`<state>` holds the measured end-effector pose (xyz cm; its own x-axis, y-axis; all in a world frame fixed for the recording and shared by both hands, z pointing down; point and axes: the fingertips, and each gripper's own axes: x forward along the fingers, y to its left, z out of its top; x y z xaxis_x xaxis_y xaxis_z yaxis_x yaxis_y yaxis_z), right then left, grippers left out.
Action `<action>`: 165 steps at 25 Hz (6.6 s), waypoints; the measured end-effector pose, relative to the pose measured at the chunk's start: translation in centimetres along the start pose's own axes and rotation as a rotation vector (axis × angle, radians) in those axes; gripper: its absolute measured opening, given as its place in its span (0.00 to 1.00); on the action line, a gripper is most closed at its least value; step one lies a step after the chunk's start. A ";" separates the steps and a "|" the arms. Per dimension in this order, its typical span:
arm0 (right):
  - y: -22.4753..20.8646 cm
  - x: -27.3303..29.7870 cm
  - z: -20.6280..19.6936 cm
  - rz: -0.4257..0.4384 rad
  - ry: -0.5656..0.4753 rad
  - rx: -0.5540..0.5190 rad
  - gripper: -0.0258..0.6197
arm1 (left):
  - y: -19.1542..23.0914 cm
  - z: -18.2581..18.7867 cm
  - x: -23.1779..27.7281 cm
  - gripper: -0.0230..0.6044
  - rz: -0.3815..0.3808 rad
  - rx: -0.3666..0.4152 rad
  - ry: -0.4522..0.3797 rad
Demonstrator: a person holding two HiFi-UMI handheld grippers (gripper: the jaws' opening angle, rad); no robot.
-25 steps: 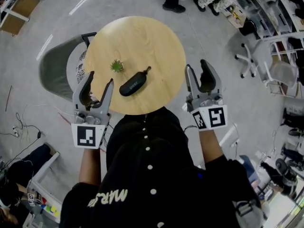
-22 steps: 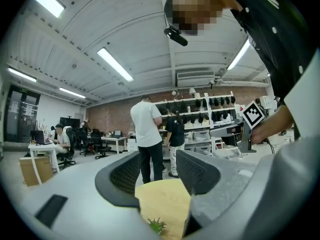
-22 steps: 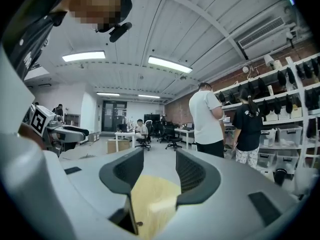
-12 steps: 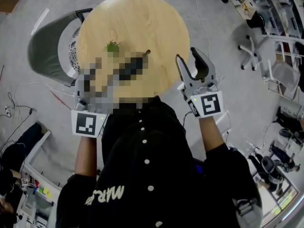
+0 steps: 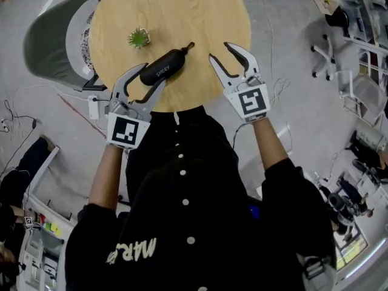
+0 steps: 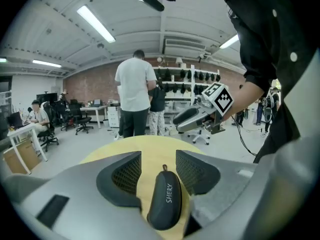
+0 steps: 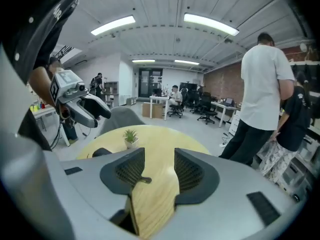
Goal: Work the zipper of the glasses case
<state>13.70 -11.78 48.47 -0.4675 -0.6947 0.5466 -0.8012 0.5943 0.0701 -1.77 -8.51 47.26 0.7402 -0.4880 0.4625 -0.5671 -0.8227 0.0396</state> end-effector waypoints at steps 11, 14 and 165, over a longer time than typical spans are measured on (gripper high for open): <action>3.6 6.2 -6.6 0.207 0.118 -0.230 0.31 | -1.7 -8.0 4.6 0.30 -0.097 0.081 0.207; 4.2 7.2 -7.8 0.249 0.147 -0.305 0.30 | -2.1 -8.8 5.2 0.29 -0.123 0.091 0.235; 23.3 10.1 -11.9 0.435 0.502 0.231 0.05 | -2.4 -11.7 7.0 0.22 -0.356 -0.024 0.679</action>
<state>-5.24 -0.16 65.59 -0.5794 -0.1091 0.8077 -0.6650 0.6364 -0.3910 0.53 -6.48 60.79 0.4998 0.0978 0.8606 -0.3494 -0.8864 0.3036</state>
